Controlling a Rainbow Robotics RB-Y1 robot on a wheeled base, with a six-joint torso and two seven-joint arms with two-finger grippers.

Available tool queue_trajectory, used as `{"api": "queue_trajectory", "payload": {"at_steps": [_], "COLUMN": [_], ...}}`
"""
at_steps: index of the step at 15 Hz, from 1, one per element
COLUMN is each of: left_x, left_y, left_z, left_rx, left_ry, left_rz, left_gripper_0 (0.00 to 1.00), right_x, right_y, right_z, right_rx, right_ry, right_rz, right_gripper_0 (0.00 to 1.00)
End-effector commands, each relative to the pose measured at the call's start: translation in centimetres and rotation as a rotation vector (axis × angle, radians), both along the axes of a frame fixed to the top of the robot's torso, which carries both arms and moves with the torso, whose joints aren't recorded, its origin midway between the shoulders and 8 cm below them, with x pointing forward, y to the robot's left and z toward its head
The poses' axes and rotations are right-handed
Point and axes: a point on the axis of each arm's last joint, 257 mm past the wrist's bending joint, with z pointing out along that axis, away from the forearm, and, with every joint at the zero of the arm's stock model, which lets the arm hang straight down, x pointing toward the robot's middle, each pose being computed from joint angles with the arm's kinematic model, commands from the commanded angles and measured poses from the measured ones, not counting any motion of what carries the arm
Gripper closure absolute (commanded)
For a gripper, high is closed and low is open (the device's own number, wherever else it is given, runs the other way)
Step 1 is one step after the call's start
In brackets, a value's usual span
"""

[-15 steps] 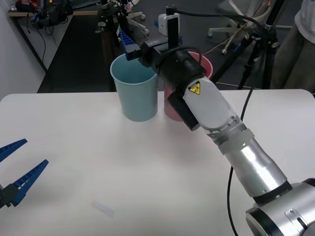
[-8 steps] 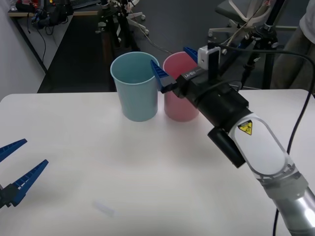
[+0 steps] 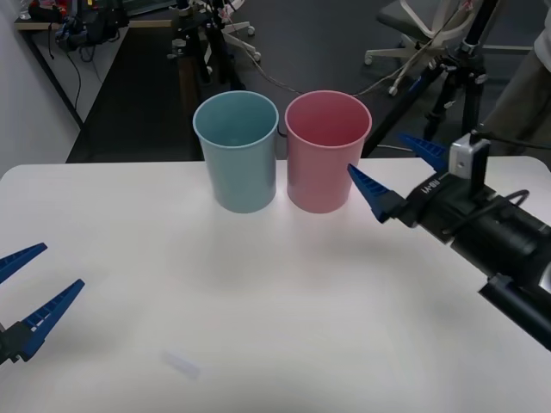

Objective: Grasp the object on the table and drop it into the matching bin: aluminum can to the light blue bin, PET bottle to the pink bin.

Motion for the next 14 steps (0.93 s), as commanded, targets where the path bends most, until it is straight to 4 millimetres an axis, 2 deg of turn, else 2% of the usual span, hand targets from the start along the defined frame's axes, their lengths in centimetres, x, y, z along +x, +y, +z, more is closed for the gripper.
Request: {"api": "queue_trajectory", "payload": {"at_steps": [1,2,4,7,10,14], "left_x": [0.0,0.0,0.0,0.0,0.0,0.0], "left_y": [0.0,0.0,0.0,0.0,0.0,0.0], "left_z": [0.0,0.0,0.0,0.0,0.0,0.0], "left_rx": [0.0,0.0,0.0,0.0,0.0,0.0], "left_ry": [0.0,0.0,0.0,0.0,0.0,0.0], "left_rz": [0.0,0.0,0.0,0.0,0.0,0.0], "left_gripper_0": [0.0,0.0,0.0,0.0,0.0,0.0], "right_x": [-2.5,-3.9,-6.6,-9.9,-12.3,-13.7], "right_y": [-4.1,-6.0,-8.2,-10.6,-11.7,-12.5], "right_z": [-1.7,-2.4,-3.3,-4.5,-5.5,-6.4], "right_rx": [-0.051,-0.068,-0.07,-0.067,-0.049,-0.041], "right_ry": [0.017,0.03,0.062,0.091,0.118,0.131], "right_rz": [0.01,0.013,0.038,0.05,0.05,0.037], "right_gripper_0": [0.0,0.0,0.0,0.0,0.0,0.0]}}
